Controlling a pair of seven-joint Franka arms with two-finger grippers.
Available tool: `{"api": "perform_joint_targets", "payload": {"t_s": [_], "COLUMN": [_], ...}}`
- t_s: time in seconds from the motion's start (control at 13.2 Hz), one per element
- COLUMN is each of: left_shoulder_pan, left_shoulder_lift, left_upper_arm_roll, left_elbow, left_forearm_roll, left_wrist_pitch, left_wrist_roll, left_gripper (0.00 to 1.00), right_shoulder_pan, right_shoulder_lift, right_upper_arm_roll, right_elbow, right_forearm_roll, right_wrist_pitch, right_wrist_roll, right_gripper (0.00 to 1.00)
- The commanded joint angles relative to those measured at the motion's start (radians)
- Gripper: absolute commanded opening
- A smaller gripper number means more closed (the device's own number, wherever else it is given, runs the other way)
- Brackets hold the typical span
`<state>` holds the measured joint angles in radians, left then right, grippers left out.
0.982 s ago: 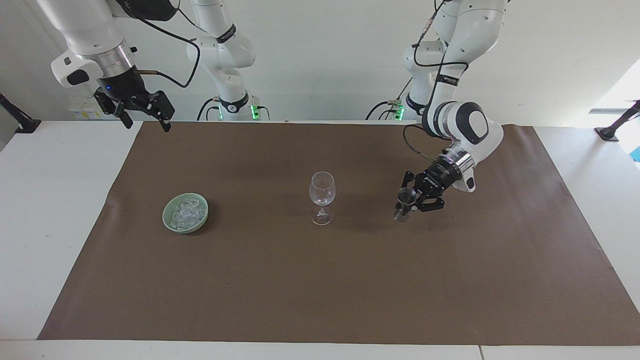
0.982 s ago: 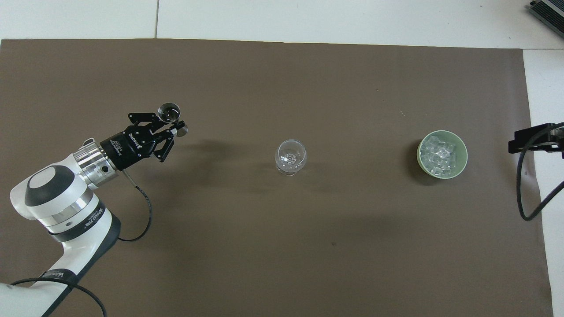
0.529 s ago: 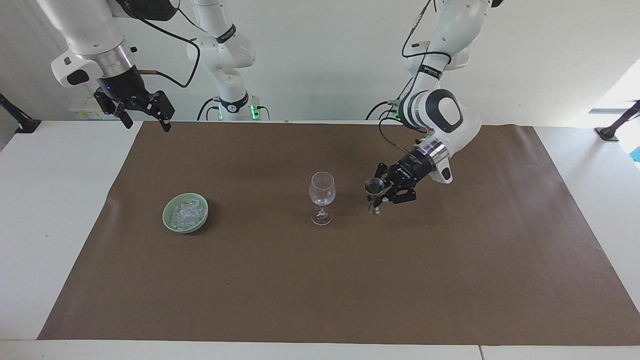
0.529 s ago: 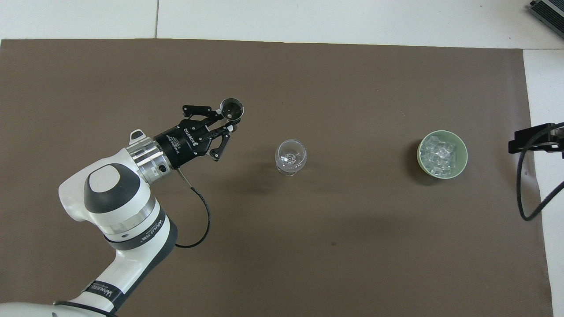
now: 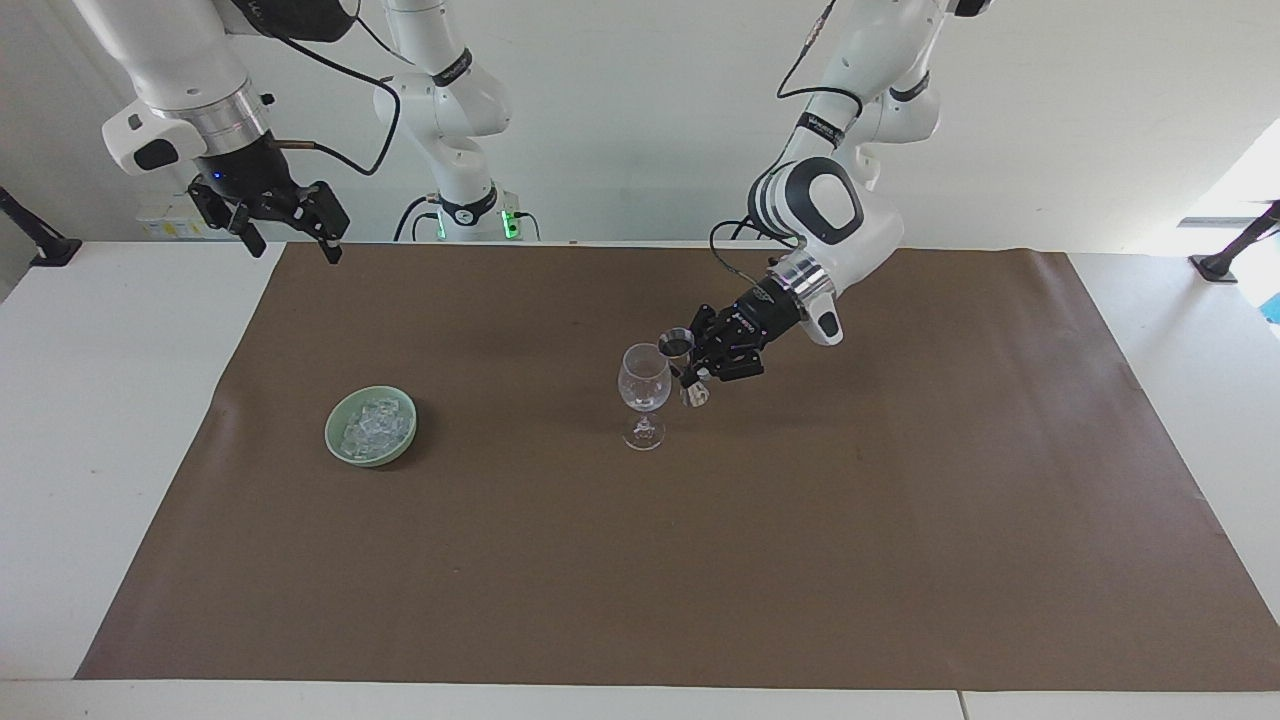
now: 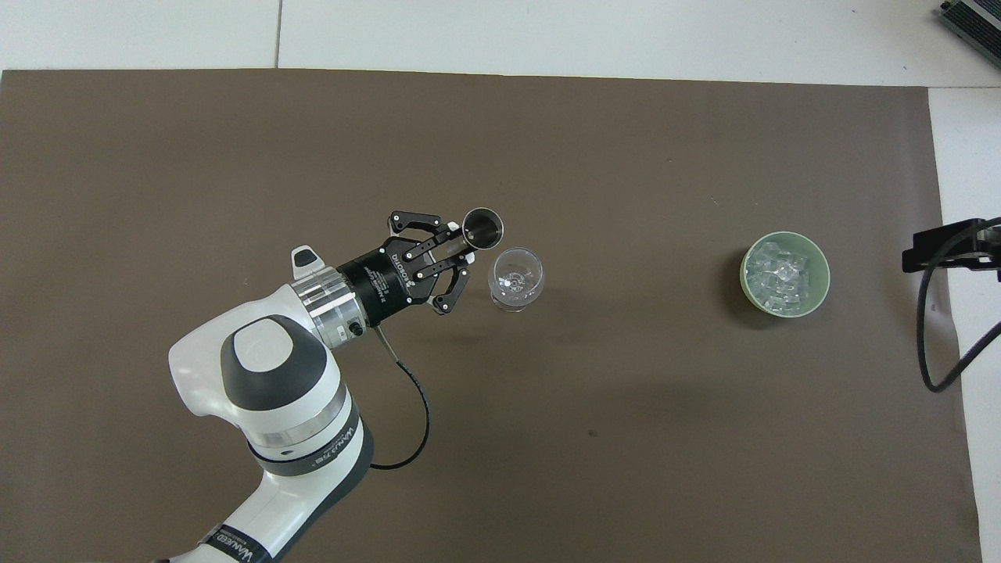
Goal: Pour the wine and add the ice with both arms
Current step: 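Lift the metal cup with the left gripper over the wine glass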
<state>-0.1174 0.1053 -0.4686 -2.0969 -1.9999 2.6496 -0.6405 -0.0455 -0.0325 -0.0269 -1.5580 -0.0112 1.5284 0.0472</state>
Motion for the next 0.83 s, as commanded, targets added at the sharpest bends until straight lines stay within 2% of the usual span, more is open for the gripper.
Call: {"api": "perform_joint_targets", "payload": {"t_s": [0.0, 0.76], "left_shoulder_pan": [-0.018, -0.080], "left_shoulder_lift": [0.002, 0.019], "left_upper_arm_roll": [0.012, 0.012], "left_elbow": [0.014, 0.043], "left_forearm_roll": [-0.027, -0.030], "left_wrist_pitch": [0.024, 0.136], "left_wrist_roll": [0.076, 0.240], "left_gripper": [0.00, 0.00], "right_shoulder_pan": [-0.008, -0.008], "right_shoulder_lift": [-0.018, -0.018], "right_upper_arm_roll": [0.005, 0.005], "right_elbow": [-0.011, -0.011], "right_forearm_roll": [0.007, 0.007], "right_wrist_pitch": [-0.013, -0.013], "right_wrist_roll": [-0.020, -0.020], "right_gripper": [1.00, 1.00]}}
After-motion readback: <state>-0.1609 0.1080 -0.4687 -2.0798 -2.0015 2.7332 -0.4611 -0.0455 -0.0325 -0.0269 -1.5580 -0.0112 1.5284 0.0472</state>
